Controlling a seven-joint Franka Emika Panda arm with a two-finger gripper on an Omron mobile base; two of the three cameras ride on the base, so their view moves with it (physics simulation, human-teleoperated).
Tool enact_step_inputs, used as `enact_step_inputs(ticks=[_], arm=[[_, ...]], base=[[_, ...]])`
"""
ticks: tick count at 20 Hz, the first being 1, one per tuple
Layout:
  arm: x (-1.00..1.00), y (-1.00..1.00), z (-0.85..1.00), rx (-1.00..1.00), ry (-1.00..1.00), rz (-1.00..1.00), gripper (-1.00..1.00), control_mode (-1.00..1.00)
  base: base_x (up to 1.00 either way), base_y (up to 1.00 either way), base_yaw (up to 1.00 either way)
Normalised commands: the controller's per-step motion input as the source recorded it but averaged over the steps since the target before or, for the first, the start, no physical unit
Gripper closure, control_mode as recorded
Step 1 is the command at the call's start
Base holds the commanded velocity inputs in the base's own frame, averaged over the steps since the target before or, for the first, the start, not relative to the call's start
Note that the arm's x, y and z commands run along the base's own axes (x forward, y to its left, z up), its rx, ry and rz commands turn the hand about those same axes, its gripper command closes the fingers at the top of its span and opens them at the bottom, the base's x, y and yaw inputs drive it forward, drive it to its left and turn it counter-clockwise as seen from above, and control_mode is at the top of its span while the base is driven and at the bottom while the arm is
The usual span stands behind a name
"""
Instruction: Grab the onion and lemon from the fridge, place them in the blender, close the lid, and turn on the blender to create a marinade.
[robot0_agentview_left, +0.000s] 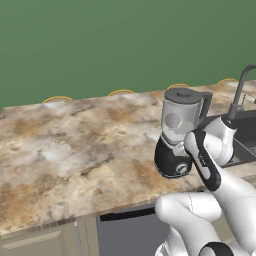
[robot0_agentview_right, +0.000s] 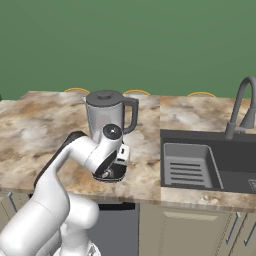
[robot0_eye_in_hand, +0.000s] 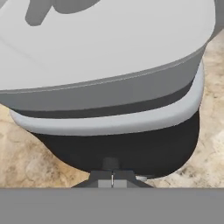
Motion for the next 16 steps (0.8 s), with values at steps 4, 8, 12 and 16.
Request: enact_step_inputs(ticks=[4,8,12,16], arm=[[0.0,0.0,-0.15,-0.02,0.0,0.0,1.0,-1.0],[0.0,0.01,-0.31,-0.05,0.0,0.0,1.0,-1.0],[0.0,0.03,-0.22,-0.04,0.0,0.0,1.0,-1.0],[0.0,0.09,-0.08,-0.02,0.0,0.0,1.0,-1.0]], base=[[0.0,0.0,0.0],[0.0,0.0,0.0],[0.0,0.0,0.0],[0.0,0.0,0.0]])
